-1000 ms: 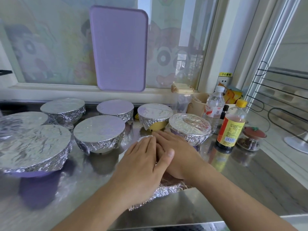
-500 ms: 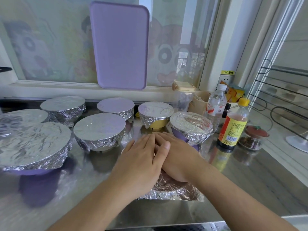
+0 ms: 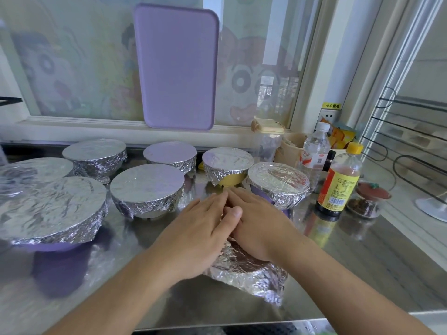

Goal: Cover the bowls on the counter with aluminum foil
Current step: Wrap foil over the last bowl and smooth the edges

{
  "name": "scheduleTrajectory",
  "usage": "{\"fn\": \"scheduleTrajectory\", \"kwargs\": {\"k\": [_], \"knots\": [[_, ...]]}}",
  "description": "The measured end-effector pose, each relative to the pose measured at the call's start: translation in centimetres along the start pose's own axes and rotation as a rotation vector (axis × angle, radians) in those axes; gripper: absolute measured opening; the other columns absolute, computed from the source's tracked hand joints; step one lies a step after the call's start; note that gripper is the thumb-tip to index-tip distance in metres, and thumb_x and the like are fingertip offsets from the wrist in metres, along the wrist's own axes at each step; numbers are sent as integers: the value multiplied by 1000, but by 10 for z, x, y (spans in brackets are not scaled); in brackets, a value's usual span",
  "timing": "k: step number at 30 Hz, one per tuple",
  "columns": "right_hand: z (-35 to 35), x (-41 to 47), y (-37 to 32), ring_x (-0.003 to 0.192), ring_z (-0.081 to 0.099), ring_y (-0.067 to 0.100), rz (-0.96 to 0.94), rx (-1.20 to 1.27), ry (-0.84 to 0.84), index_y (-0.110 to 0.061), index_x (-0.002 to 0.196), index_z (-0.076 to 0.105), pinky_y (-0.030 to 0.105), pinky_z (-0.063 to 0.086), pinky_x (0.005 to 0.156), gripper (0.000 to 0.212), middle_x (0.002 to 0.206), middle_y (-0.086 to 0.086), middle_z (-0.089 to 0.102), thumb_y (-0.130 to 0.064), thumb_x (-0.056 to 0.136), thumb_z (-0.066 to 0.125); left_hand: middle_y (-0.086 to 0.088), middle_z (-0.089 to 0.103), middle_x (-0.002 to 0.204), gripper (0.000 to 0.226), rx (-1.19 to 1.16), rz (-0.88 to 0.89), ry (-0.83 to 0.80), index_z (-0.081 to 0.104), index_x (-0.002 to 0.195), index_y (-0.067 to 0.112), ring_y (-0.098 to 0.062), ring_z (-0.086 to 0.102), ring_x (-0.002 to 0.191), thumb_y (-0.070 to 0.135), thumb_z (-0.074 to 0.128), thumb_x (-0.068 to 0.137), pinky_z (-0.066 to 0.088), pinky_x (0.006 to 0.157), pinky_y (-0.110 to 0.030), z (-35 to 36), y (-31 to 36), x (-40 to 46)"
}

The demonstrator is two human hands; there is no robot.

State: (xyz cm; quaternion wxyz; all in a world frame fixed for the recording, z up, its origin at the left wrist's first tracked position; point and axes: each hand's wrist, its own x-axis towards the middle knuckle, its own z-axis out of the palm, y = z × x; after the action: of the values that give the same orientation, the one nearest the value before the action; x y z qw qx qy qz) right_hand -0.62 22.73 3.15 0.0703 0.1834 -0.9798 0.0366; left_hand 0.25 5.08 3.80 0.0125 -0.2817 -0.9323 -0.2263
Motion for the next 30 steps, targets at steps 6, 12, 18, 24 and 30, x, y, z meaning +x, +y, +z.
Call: {"fn": "scheduleTrajectory", "kwargs": {"k": [6,12,18,24,30], "knots": [[5,-6,0,160,18,14,173,73,13,-18,168,20,37,22,128,74,173,-4,24,-54,104,9,-6,2,176,106,112,-182,46,2,168,12,-14,-4,162,75,-17,84,-2,131,-37,20,39,-10],[-6,-15,-3,161,16,27,139,-79,-77,-18,157,36,47,25,128,98,173,8,20,-51,81,-15,-3,4,176,103,166,-117,26,2,168,12,-9,-1,161,76,-14,89,-3,130,-31,13,22,0],[-2,-2,13,148,35,12,-22,117,44,-23,153,43,37,34,120,52,155,-9,46,-43,109,23,10,7,175,85,143,67,-12,4,169,23,3,2,155,71,9,99,-16,108,-2,-5,3,5],[13,-10,8,148,36,33,161,-63,15,-6,145,49,46,32,122,84,156,14,43,-47,93,-2,-2,39,157,77,157,-26,164,33,154,14,-19,32,150,63,3,103,22,126,-31,10,26,-1],[4,-14,13,157,24,30,123,-11,34,-9,152,46,45,24,127,80,165,11,34,-48,96,3,-12,19,173,114,255,-163,174,18,165,8,-22,12,160,71,-30,82,6,131,-39,30,38,-3]]}}
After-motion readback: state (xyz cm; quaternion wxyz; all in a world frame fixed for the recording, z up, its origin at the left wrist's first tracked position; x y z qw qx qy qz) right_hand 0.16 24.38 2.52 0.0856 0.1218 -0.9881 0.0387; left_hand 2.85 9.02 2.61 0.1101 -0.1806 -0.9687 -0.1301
